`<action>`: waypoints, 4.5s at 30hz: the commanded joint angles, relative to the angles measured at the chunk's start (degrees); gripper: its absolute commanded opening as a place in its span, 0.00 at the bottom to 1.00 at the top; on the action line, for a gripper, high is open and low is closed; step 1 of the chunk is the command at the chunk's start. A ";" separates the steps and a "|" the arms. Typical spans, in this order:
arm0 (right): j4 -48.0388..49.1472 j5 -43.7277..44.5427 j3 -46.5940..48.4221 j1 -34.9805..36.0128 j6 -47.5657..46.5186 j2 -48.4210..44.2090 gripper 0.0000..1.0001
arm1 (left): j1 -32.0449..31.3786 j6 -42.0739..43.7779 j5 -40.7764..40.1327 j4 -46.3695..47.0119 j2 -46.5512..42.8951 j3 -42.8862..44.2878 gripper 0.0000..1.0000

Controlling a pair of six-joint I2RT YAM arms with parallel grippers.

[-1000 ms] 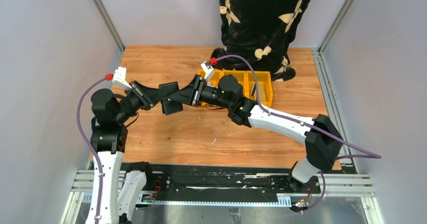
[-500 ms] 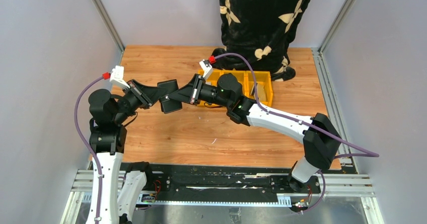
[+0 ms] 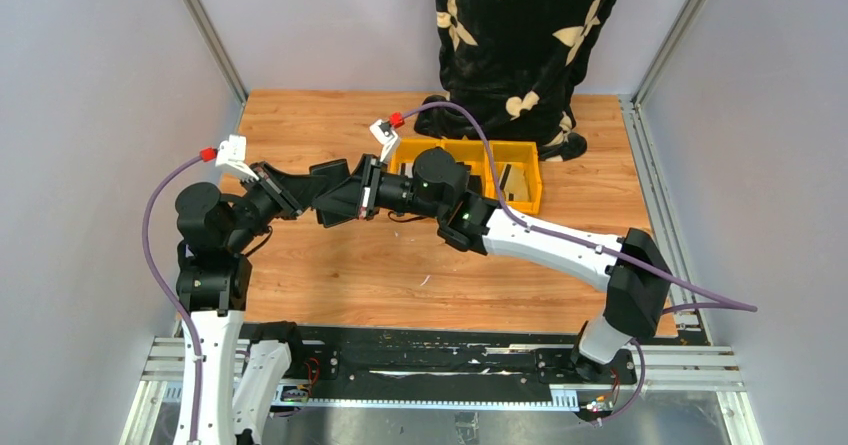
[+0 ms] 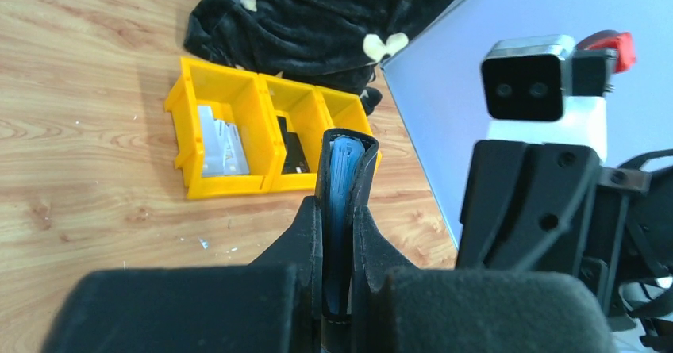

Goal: Take the credit cards out of the card holder
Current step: Open the card holder.

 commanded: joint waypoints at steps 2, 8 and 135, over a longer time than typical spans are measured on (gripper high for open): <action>-2.40 -1.61 5.25 3.29 -5.78 0.04 0.00 | -0.42 1.97 -0.44 -1.10 -0.42 1.14 0.00; -9.44 -1.19 2.64 2.37 -13.04 -6.14 0.34 | -0.41 0.94 3.50 -0.22 0.63 2.93 0.00; -22.16 16.17 -4.51 13.24 -55.15 -19.26 0.84 | -0.42 30.43 5.31 -15.47 -6.71 17.12 0.00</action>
